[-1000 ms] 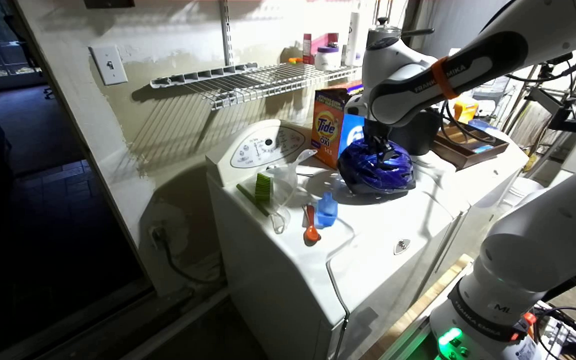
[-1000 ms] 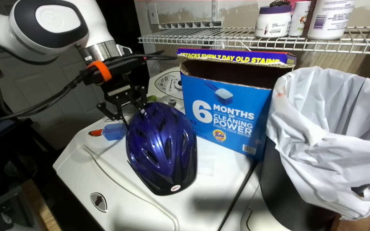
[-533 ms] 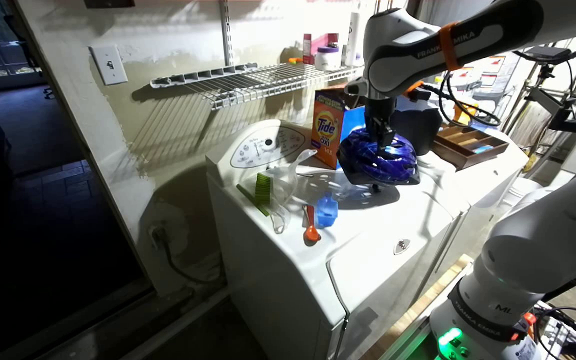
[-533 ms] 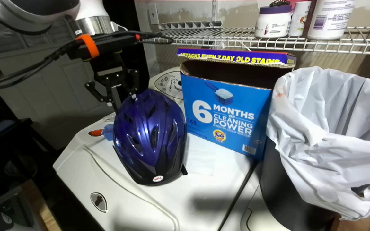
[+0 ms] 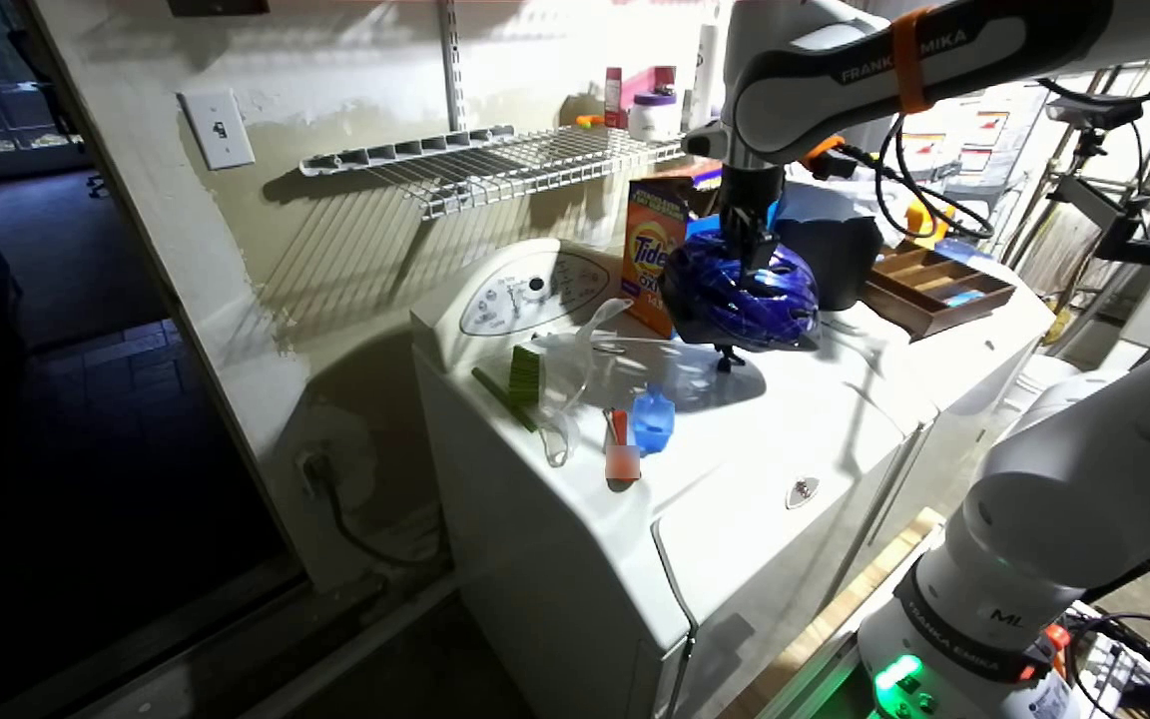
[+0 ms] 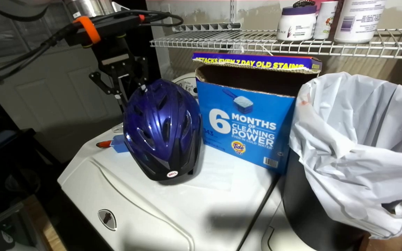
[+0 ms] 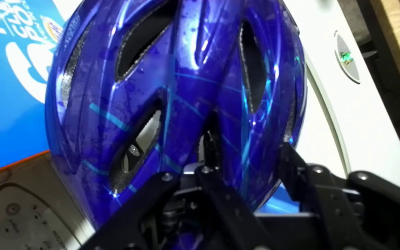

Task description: Pick up the blue bicycle helmet and put it on the first shelf above the washing machine

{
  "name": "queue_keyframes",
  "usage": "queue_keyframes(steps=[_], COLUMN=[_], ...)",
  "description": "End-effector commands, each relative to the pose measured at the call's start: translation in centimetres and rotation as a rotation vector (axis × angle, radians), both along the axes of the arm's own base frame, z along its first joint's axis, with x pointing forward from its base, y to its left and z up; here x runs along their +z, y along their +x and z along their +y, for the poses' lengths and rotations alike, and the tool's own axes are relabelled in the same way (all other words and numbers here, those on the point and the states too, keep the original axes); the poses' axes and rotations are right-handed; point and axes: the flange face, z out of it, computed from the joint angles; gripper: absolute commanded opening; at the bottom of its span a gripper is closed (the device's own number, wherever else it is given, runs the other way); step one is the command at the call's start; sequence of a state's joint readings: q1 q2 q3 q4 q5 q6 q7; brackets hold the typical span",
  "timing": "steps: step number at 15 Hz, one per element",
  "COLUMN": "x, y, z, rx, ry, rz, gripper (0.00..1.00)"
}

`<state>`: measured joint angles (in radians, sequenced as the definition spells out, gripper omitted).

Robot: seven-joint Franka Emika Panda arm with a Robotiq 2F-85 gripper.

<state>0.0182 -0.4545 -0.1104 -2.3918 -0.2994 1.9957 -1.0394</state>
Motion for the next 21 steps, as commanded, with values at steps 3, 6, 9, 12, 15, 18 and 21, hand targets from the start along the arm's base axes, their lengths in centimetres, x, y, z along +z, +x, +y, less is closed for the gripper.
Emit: queue_keyframes(steps=[3, 6, 9, 12, 15, 18, 21], x=[0.1, 1.2, 2.9, 5.2, 7.3, 9.1, 10.7], y=[0.0, -1.1, -1.8, -2.1, -1.5, 0.0, 2.1], z=[0.0, 1.5, 3.4, 5.4, 6.9, 7.8, 8.4], rx=[-0.001, 0.021, 0.046, 0.052, 0.031, 0.026, 0.011], ry=[0.001, 0.017, 0.019, 0.034, 0.052, 0.065, 0.057], rz=[0.001, 0.024, 0.050, 0.075, 0.087, 0.059, 0.032], gripper=[0.21, 0.21, 0.21, 0.21, 0.21, 0.21, 0.21])
